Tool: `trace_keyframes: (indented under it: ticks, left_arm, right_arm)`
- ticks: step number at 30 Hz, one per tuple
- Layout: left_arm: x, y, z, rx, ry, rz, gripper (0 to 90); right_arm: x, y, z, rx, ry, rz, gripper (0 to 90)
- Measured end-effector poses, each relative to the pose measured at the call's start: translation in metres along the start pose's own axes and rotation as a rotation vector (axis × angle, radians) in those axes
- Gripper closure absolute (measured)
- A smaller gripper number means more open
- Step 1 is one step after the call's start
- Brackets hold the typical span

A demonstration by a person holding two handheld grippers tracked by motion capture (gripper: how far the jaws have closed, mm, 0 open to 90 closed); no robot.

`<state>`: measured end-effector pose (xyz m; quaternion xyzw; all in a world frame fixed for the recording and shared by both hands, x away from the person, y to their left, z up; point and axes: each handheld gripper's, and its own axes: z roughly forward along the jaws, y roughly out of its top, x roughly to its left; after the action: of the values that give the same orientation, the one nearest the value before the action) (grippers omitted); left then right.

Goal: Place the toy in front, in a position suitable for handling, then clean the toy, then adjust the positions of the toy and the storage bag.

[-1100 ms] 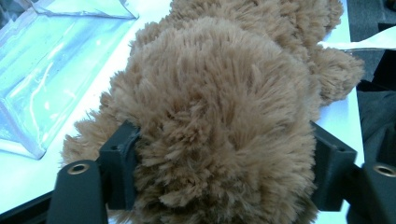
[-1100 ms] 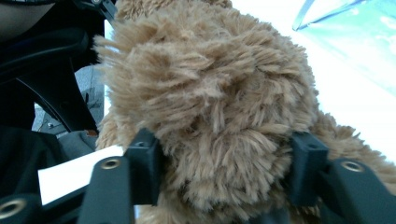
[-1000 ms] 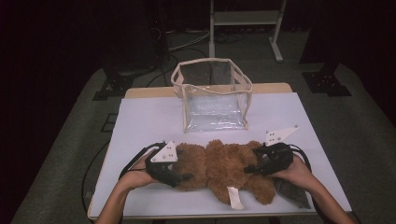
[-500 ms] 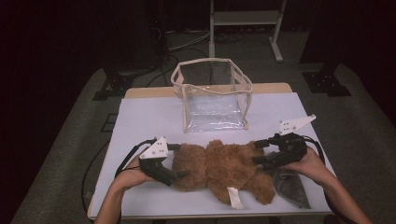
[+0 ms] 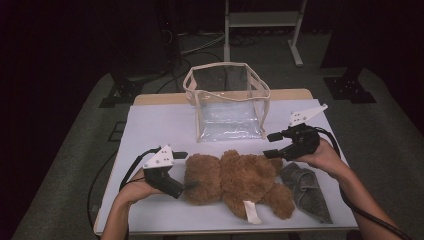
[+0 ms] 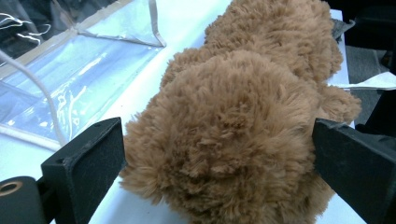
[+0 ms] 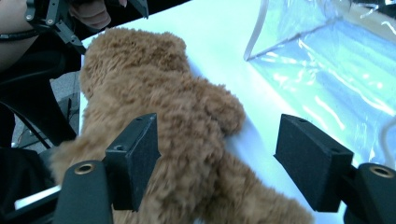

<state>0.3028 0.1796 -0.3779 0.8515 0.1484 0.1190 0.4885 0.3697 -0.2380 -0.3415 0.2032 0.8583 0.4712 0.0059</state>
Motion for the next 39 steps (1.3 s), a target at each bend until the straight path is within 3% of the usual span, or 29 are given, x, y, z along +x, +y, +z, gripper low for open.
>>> trace_keyframes:
  ticks: [2,10,20,39]
  left_arm:
    - [0.0,-0.001,-0.003,0.013,0.014,0.015,3.7]
    - [0.001,-0.003,-0.007,0.021,0.015,0.01,3.7]
    - [0.004,-0.005,-0.013,0.016,0.041,0.012,3.6]
    - [0.005,-0.006,-0.022,0.011,0.046,0.01,3.2]
  right_arm:
    - [-0.004,0.007,0.005,0.0,0.003,-0.008,28.7]
    - [-0.009,0.024,0.013,0.003,0.013,-0.036,29.1]
    - [-0.012,0.049,0.027,0.05,0.021,-0.077,31.7]
    - [-0.013,0.061,0.045,0.083,0.05,-0.103,31.7]
